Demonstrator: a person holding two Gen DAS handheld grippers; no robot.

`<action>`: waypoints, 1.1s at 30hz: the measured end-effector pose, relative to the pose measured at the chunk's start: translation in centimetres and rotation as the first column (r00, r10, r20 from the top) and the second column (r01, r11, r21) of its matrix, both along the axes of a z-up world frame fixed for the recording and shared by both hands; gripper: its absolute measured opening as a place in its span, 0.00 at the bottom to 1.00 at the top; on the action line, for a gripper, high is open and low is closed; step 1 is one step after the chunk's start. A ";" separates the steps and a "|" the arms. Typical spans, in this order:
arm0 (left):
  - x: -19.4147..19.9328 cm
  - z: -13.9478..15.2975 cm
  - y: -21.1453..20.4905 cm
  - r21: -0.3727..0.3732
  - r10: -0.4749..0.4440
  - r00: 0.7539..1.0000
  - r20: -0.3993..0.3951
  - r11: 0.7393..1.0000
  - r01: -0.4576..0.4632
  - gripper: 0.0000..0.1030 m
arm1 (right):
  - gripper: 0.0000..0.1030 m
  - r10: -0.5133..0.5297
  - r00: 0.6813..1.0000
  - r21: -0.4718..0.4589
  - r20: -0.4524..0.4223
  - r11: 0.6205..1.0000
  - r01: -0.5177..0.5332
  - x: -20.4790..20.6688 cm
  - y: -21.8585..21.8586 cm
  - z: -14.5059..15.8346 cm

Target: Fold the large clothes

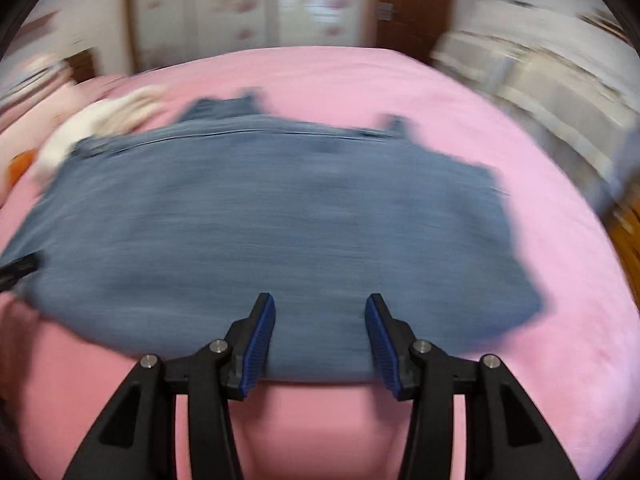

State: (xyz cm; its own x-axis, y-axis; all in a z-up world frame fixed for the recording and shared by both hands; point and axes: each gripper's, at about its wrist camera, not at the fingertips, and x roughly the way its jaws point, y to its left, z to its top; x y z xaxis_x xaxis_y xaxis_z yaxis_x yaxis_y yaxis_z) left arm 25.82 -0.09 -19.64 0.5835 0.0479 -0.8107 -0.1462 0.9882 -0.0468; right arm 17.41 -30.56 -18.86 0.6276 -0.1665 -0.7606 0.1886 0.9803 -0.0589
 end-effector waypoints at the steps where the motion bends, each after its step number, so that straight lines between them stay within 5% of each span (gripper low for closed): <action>1: -0.1 -0.1 0.3 -0.001 -0.010 1.000 0.000 1.000 0.010 0.69 | 0.34 -0.069 0.998 0.001 0.001 0.998 0.069 -0.8 -2.8 0.0; 3: -0.3 0.1 0.2 0.025 -0.022 1.000 0.010 0.999 0.021 0.69 | 0.00 -0.125 0.992 0.060 -0.009 0.990 0.125 -1.9 -6.8 -0.3; 10: -0.1 0.2 0.2 0.039 -0.002 1.000 0.004 0.999 0.002 0.69 | 0.00 -0.132 0.991 0.167 0.021 0.978 0.127 -4.0 -9.4 0.1; 15: -0.3 0.6 0.3 0.034 -0.028 1.000 -0.014 0.999 0.028 0.69 | 0.03 -0.135 0.989 0.302 0.051 0.947 0.114 -4.6 -10.8 1.6; 20: -0.9 1.1 1.2 -0.024 -0.019 1.000 -0.018 1.000 0.019 0.69 | 0.37 -0.104 0.992 0.178 0.064 0.980 0.092 -4.9 -11.4 2.9; 26: -0.8 0.9 0.8 0.000 -0.025 0.999 -0.027 1.000 0.025 0.70 | 0.38 0.085 0.996 0.127 0.034 0.988 -0.089 -2.5 -11.8 3.1; 33: -0.6 0.7 0.8 0.000 -0.023 0.999 -0.037 1.000 0.023 0.71 | 0.40 0.312 0.947 0.147 -0.075 0.943 -0.299 0.0 -11.3 1.2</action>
State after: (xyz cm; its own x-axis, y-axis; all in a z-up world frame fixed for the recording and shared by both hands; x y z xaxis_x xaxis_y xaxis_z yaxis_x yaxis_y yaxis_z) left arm 25.23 0.73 -18.91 0.5545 0.0354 -0.8314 -0.1253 0.9913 -0.0413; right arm 17.42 -41.86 -17.67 0.5554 0.1279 -0.8217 -0.1218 0.9900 0.0718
